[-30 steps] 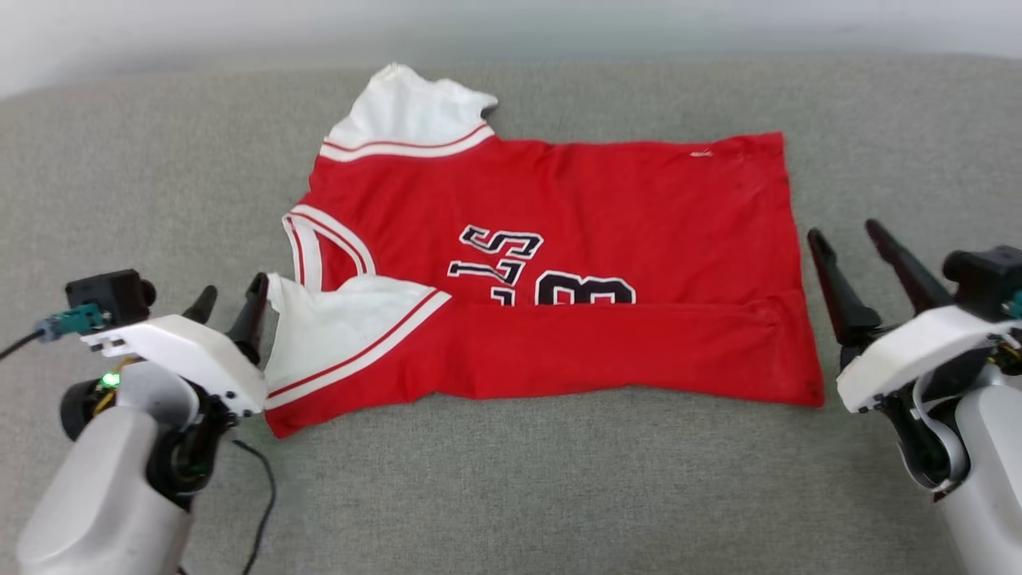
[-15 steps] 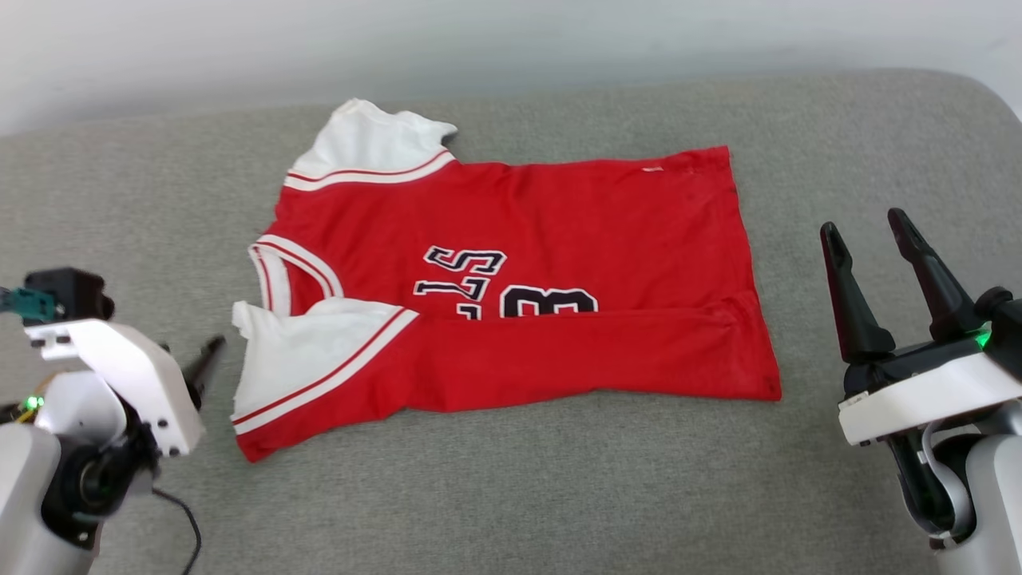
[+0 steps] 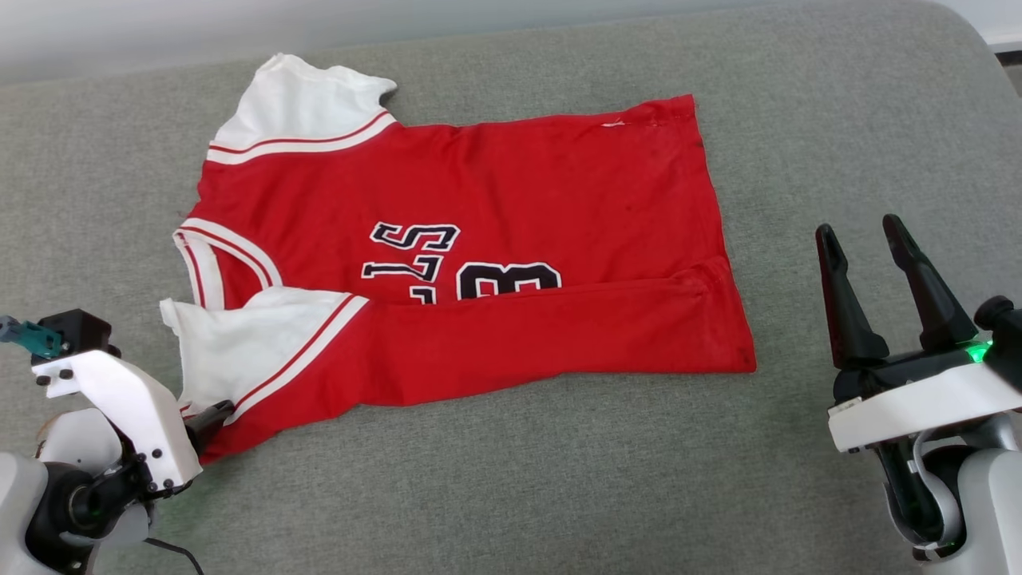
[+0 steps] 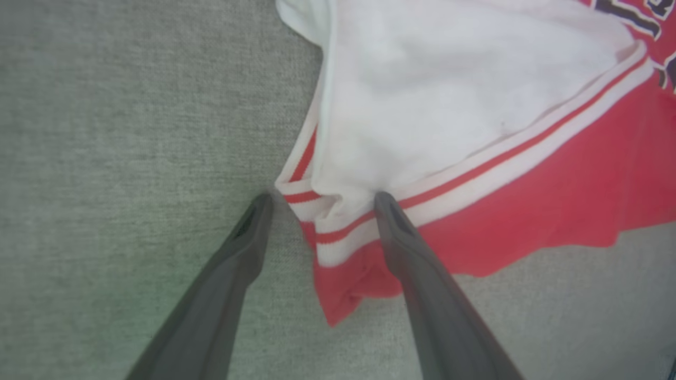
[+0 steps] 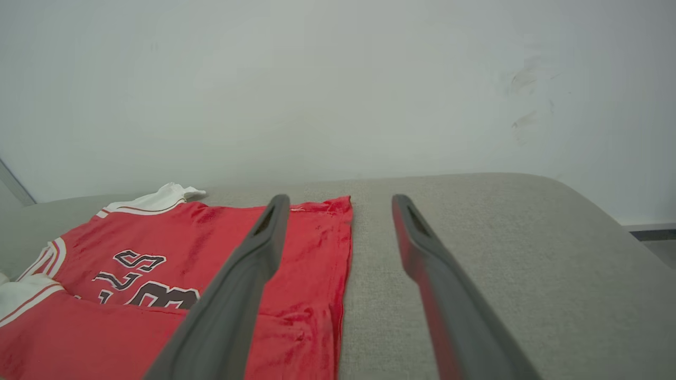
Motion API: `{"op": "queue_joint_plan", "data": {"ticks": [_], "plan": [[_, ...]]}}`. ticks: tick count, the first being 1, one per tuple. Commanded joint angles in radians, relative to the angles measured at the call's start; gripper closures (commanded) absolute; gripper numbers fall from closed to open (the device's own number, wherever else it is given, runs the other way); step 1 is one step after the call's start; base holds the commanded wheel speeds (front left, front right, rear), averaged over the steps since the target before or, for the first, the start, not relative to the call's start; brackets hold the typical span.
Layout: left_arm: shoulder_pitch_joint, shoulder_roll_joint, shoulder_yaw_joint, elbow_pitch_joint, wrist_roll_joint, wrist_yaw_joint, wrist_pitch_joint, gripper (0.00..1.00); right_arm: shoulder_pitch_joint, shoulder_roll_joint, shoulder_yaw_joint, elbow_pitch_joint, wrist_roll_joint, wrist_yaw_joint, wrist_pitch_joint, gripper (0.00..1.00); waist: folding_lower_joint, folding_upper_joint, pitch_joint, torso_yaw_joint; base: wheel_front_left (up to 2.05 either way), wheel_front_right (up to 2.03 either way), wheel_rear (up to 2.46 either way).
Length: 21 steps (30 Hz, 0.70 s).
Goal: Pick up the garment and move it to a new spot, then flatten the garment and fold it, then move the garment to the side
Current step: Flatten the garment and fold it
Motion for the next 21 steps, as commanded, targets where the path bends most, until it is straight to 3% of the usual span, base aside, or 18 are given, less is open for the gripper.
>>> {"op": "queue_joint_plan", "data": {"ticks": [1, 2, 3, 11, 21], "plan": [[0.029, -0.039, -0.036, 0.029, -0.014, -0.008, 0.021, 0.51, 0.009, 0.005, -0.009, 0.006, 0.009, -0.001, 0.005, 0.0, 0.0, 0.0, 0.006, -0.009, 0.0, 0.0, 0.0], [0.028, -0.046, -0.039, 0.031, -0.01, -0.012, 0.01, 0.83, 0.011, 0.003, -0.015, 0.01, 0.012, -0.001, 0.011, 0.0, 0.0, 0.0, 0.006, -0.01, 0.0, 0.0, 0.0], [0.025, -0.054, -0.038, 0.036, -0.008, -0.014, -0.003, 1.0, 0.013, 0.003, -0.022, 0.015, 0.018, -0.001, 0.017, 0.0, 0.0, 0.0, 0.005, -0.009, 0.0, 0.0, 0.0], [-0.014, -0.053, 0.0, 0.027, 0.047, -0.022, -0.139, 1.0, 0.019, -0.032, -0.065, 0.029, 0.093, -0.001, 0.157, 0.0, 0.0, 0.0, -0.024, 0.018, 0.0, 0.0, 0.0], [-0.047, -0.054, 0.005, -0.131, 0.125, 0.019, -0.228, 1.0, -0.023, -0.106, -0.065, 0.114, 0.184, -0.001, 0.66, 0.0, 0.0, 0.0, -0.017, 0.085, 0.0, 0.0, 0.0]]}}
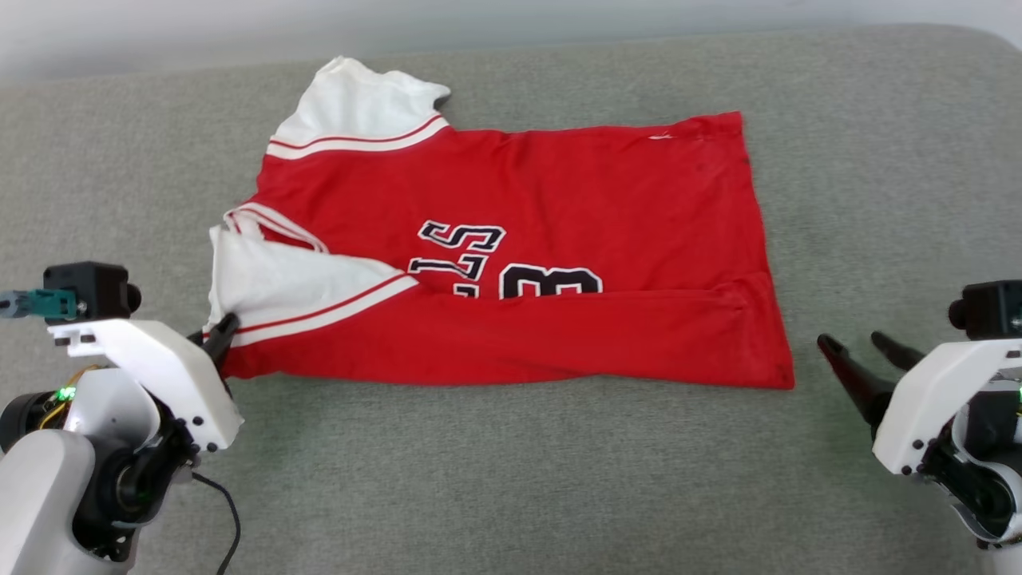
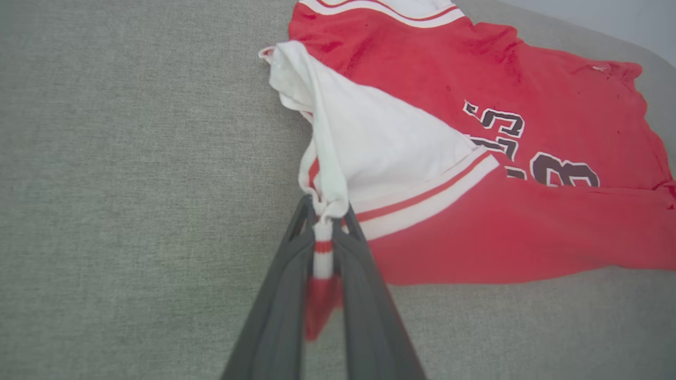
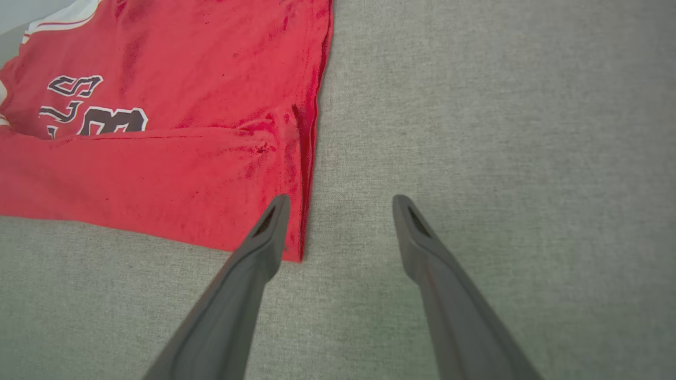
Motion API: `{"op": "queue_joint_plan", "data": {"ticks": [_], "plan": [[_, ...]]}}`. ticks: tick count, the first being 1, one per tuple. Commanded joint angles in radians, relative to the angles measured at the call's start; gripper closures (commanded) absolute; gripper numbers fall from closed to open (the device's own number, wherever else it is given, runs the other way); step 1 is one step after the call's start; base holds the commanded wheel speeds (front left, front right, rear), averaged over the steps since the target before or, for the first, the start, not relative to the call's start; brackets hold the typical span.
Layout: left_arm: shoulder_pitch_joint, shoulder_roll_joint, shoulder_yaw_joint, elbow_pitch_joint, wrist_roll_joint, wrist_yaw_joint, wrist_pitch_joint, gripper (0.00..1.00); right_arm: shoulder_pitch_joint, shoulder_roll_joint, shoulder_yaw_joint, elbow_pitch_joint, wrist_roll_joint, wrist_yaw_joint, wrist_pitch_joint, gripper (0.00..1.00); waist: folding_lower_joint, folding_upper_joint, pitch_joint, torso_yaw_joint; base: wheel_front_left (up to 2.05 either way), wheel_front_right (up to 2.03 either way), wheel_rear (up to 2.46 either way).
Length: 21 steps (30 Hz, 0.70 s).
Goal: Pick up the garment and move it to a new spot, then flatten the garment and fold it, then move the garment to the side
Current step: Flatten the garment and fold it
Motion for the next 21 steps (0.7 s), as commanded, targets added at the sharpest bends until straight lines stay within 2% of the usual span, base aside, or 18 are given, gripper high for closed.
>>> {"op": "queue_joint_plan", "data": {"ticks": [1, 5, 14, 15, 16, 21], "plan": [[-0.018, -0.007, -0.004, -0.025, 0.013, 0.007, -0.01, 1.0, -0.022, 0.0, 0.008, 0.016, 0.012, -0.001, 0.06, 0.0, 0.0, 0.0, 0.018, 0.025, 0.0, 0.0, 0.0], [-0.036, -0.018, -0.021, -0.062, 0.029, 0.014, -0.011, 1.0, -0.069, 0.018, 0.033, 0.054, 0.016, -0.001, 0.132, 0.0, 0.0, 0.0, 0.042, 0.051, 0.0, 0.0, 0.0], [-0.065, -0.057, -0.058, -0.039, 0.034, 0.002, -0.019, 1.0, -0.145, 0.057, 0.096, 0.238, 0.045, -0.001, 0.201, 0.0, 0.0, 0.0, 0.075, 0.084, 0.0, 0.0, 0.0], [-0.066, -0.06, -0.06, -0.032, 0.033, -0.002, -0.019, 1.0, -0.149, 0.06, 0.106, 0.25, 0.055, -0.001, 0.209, 0.55, 0.0, 0.0, 0.075, 0.085, 0.0, 0.0, 0.0], [-0.066, -0.062, -0.061, -0.026, 0.032, -0.003, -0.021, 1.0, -0.152, 0.06, 0.114, 0.26, 0.061, 0.0, 0.211, 0.98, 0.0, 0.0, 0.075, 0.085, 0.0, 0.0, 0.0], [-0.052, -0.073, -0.054, 0.011, 0.026, -0.006, -0.046, 1.0, -0.172, 0.024, 0.128, 0.263, 0.079, 0.0, 0.185, 1.0, 0.0, 0.0, 0.046, 0.084, 0.0, 0.0, 0.0]]}}
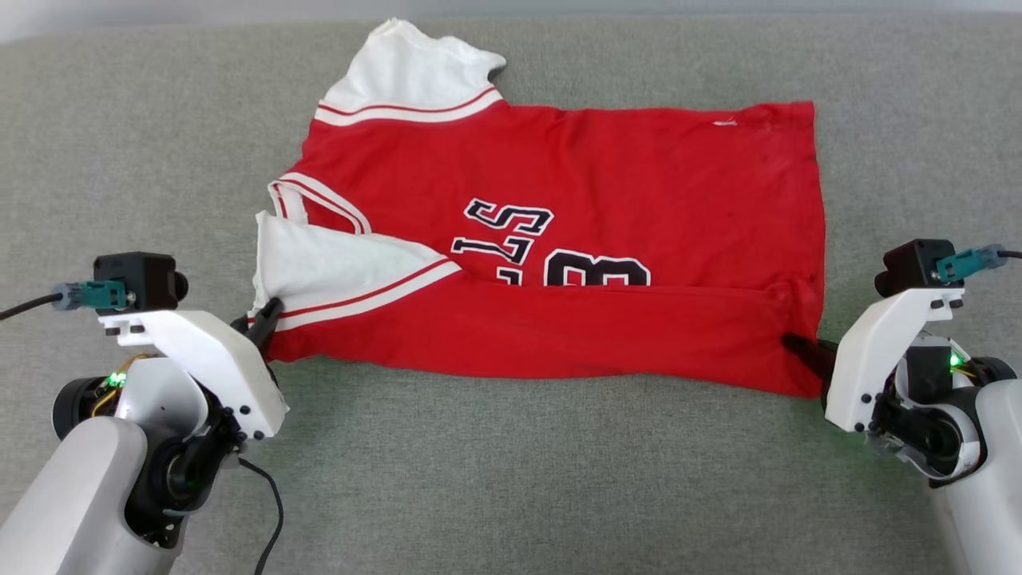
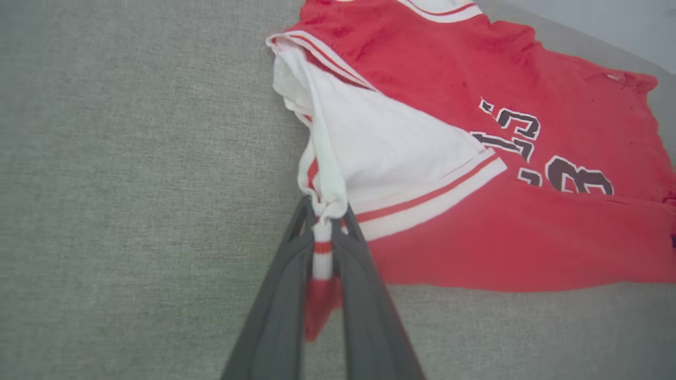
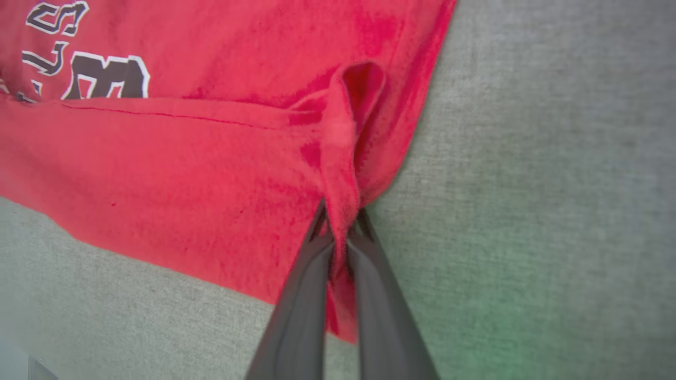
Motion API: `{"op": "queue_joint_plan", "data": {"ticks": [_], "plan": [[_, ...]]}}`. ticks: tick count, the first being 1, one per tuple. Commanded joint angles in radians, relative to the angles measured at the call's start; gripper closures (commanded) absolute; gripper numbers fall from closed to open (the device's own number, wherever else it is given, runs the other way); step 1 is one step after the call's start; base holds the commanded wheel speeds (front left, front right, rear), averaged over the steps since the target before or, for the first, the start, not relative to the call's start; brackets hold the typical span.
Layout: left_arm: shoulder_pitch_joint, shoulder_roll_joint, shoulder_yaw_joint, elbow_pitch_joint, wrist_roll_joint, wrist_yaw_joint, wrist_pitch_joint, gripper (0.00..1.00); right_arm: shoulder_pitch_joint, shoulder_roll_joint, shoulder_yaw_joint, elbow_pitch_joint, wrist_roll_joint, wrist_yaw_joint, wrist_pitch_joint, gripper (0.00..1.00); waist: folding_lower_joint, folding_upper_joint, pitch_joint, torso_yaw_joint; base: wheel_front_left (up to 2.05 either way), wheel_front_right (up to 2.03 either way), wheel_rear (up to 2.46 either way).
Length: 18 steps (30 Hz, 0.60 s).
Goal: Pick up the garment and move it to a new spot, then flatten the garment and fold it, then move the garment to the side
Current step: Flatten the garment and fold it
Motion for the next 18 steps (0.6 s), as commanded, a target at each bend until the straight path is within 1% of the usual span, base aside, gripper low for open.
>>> {"op": "queue_joint_plan", "data": {"ticks": [1, 4, 9, 13, 18], "plan": [[0.007, -0.003, 0.008, 0.003, 0.0, -0.002, -0.015, 1.0, 0.018, -0.002, 0.012, 0.014, 0.006, 0.0, -0.002, 1.0, 0.0, 0.0, -0.015, -0.001, 0.0, 0.0, 0.0], [0.021, -0.013, 0.014, 0.014, -0.008, -0.006, -0.036, 1.0, 0.013, -0.021, 0.014, -0.007, 0.01, 0.0, -0.025, 1.0, 0.0, 0.0, -0.046, -0.001, 0.0, 0.0, 0.0], [0.064, -0.026, 0.026, 0.026, -0.015, 0.006, -0.07, 1.0, 0.039, -0.041, 0.027, -0.045, 0.011, 0.0, -0.036, 1.0, 0.0, 0.0, -0.113, -0.002, 0.0, 0.0, 0.0], [0.121, -0.025, 0.034, 0.011, -0.019, 0.023, -0.092, 1.0, 0.08, -0.043, 0.036, -0.084, 0.01, 0.0, -0.026, 1.0, 0.0, 0.0, -0.17, -0.004, 0.0, 0.0, 0.0], [0.22, -0.016, 0.042, -0.026, -0.029, 0.057, -0.096, 1.0, 0.167, -0.036, 0.022, -0.147, 0.007, 0.0, -0.006, 1.0, 0.0, 0.0, -0.225, -0.005, 0.0, 0.0, 0.0]]}}
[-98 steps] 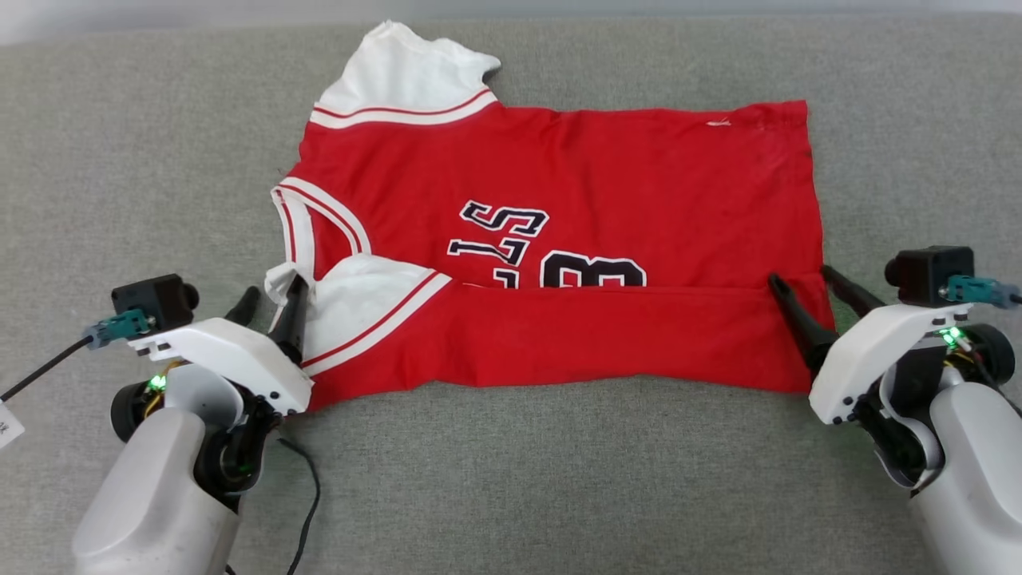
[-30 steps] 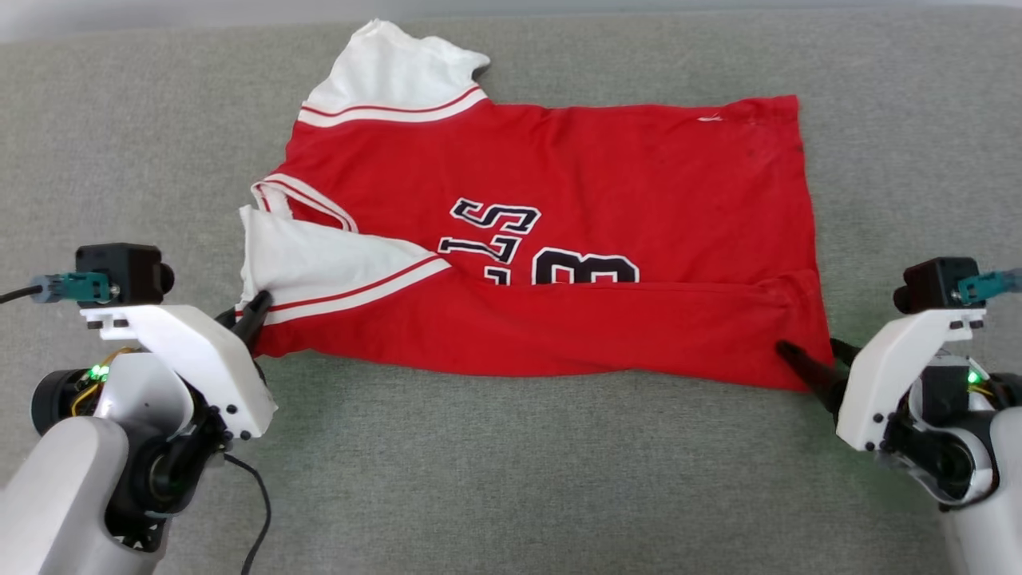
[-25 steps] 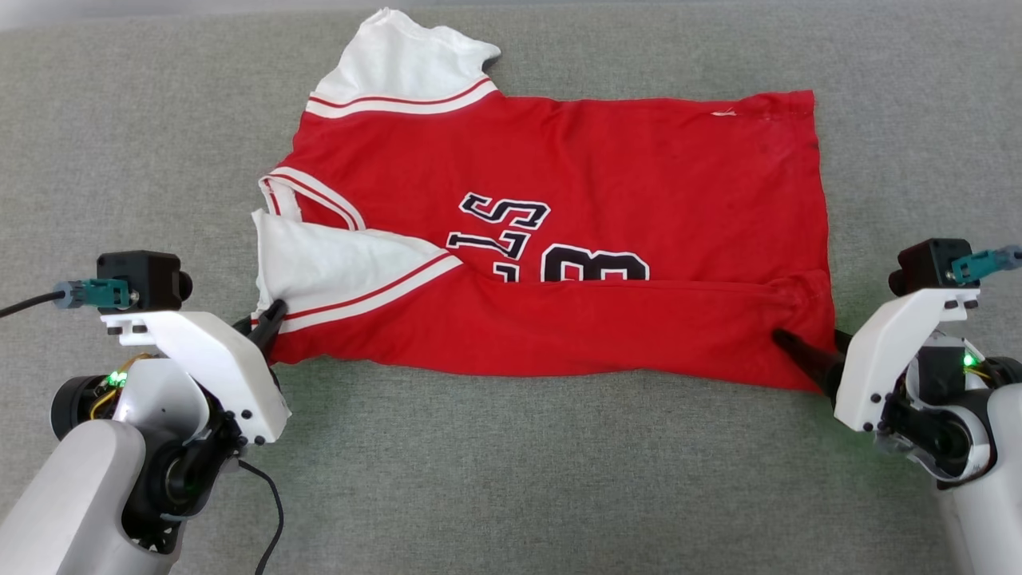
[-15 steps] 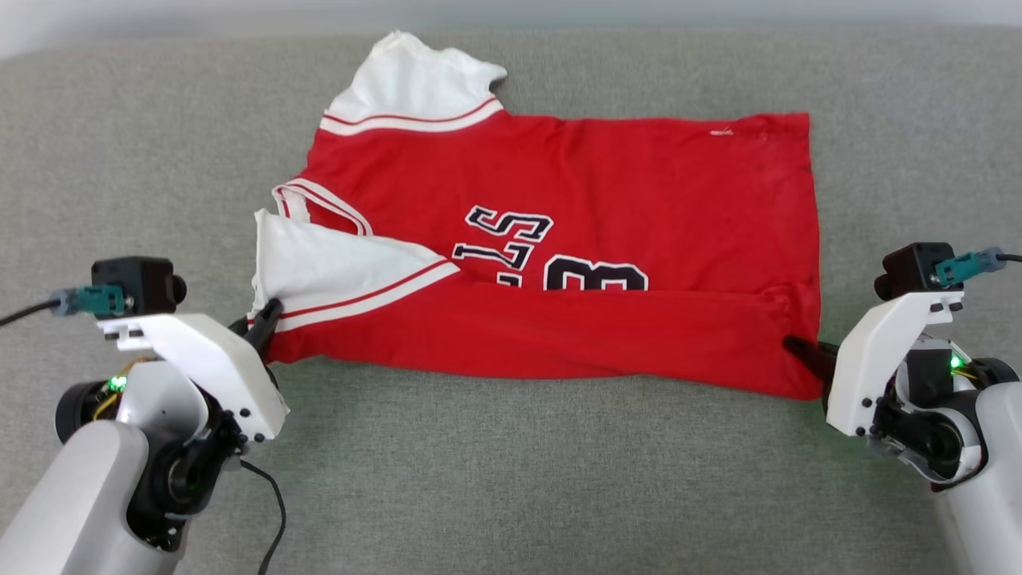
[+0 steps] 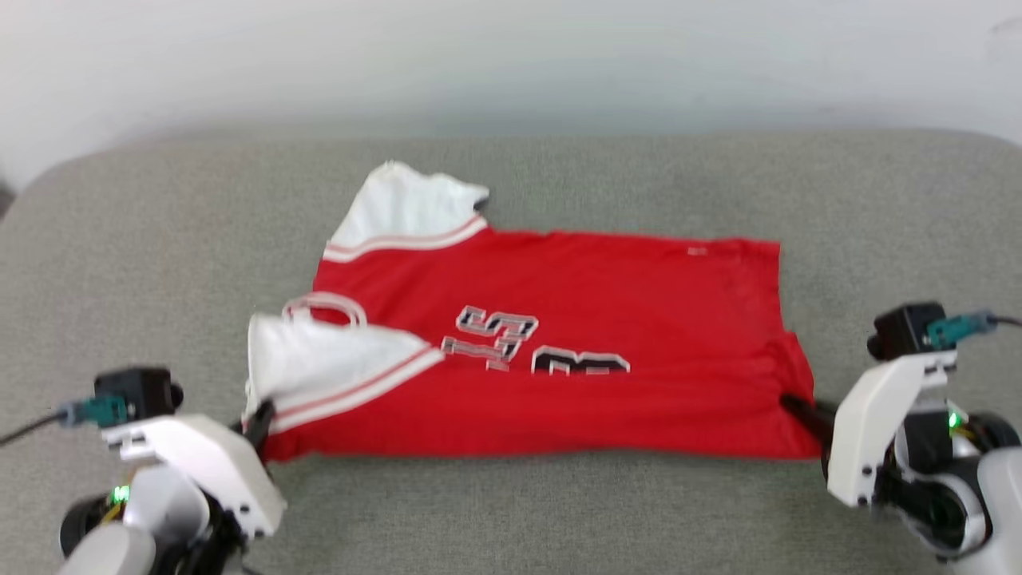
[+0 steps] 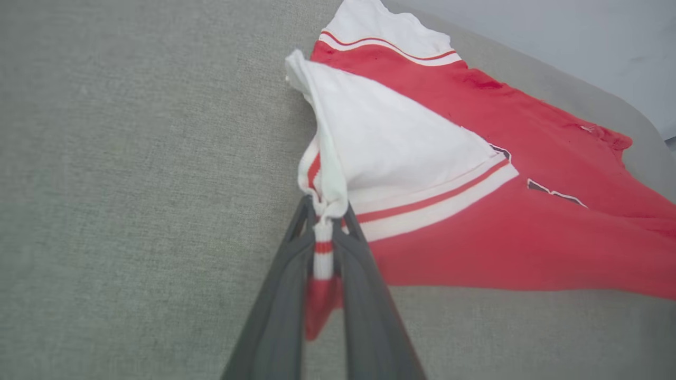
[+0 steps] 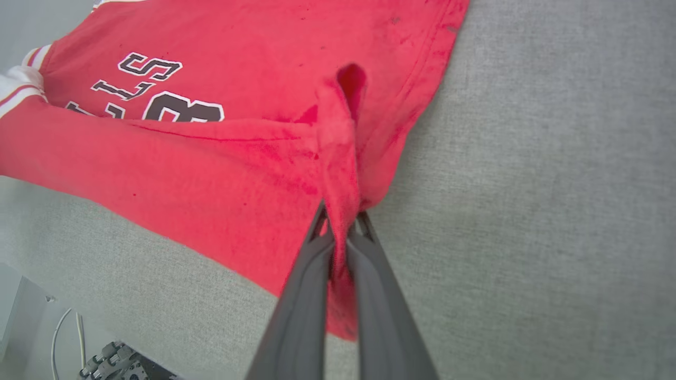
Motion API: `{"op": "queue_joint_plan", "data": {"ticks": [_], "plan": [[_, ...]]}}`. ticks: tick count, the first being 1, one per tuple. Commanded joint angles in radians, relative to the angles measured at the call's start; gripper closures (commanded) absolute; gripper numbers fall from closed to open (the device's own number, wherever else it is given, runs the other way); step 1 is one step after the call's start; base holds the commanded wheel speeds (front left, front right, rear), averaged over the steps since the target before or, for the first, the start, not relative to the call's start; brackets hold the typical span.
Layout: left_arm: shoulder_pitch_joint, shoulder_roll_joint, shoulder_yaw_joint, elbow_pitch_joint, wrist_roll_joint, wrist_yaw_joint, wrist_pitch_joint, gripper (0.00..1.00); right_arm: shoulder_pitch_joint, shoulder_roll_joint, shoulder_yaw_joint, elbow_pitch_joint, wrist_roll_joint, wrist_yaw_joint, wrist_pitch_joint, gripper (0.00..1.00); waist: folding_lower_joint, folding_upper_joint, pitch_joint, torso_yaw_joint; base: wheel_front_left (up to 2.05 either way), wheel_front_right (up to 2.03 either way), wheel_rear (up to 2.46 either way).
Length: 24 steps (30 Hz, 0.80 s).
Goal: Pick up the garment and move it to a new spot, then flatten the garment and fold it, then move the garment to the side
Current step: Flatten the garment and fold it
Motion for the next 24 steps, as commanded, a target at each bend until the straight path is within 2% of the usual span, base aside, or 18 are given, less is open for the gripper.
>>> {"op": "queue_joint_plan", "data": {"ticks": [1, 5, 8, 9, 10, 15, 20, 24], "plan": [[0.034, 0.004, 0.006, -0.012, -0.007, 0.01, -0.002, 1.0, 0.037, 0.004, -0.01, -0.016, -0.002, 0.0, 0.006, 1.0, 0.0, 0.0, -0.027, -0.002, 0.0, 0.0, 0.0], [0.113, -0.003, 0.018, -0.024, -0.03, 0.039, -0.001, 1.0, 0.113, 0.027, -0.044, -0.041, -0.006, 0.0, 0.035, 1.0, 0.0, 0.0, -0.041, -0.005, 0.0, 0.0, 0.0], [0.15, -0.024, 0.012, -0.011, -0.054, 0.037, -0.001, 1.0, 0.154, 0.042, -0.063, -0.039, -0.017, 0.0, 0.026, 1.0, 0.0, 0.0, -0.042, -0.011, 0.0, 0.0, 0.0], [0.152, -0.03, 0.012, -0.002, -0.059, 0.034, -0.006, 1.0, 0.165, 0.047, -0.064, -0.033, -0.021, 0.0, 0.02, 0.96, 0.0, 0.0, -0.04, -0.012, 0.0, 0.0, 0.0], [0.131, -0.062, 0.016, 0.045, -0.074, 0.018, -0.029, 0.0, 0.179, 0.062, -0.071, -0.009, -0.02, 0.0, -0.015, 0.0, 0.0, 0.0, -0.034, -0.014, 0.0, 0.0, 0.0], [0.081, -0.082, 0.024, 0.104, -0.064, -0.012, -0.078, 0.0, 0.158, 0.061, -0.058, -0.005, -0.031, 0.0, -0.14, 0.0, 0.0, 0.0, -0.027, -0.024, 0.0, 0.0, 0.0], [0.026, -0.069, 0.04, 0.113, -0.023, -0.034, -0.151, 0.0, 0.139, 0.047, -0.031, -0.051, -0.054, 0.0, -0.337, 0.0, 0.0, 0.0, -0.029, -0.043, 0.0, 0.0, 0.0], [-0.014, -0.062, 0.061, 0.102, 0.021, -0.023, -0.223, 0.0, 0.123, 0.053, -0.041, -0.101, -0.119, 0.0, -0.478, 0.0, 0.0, 0.0, -0.03, -0.07, 0.0, 0.0, 0.0]]}}
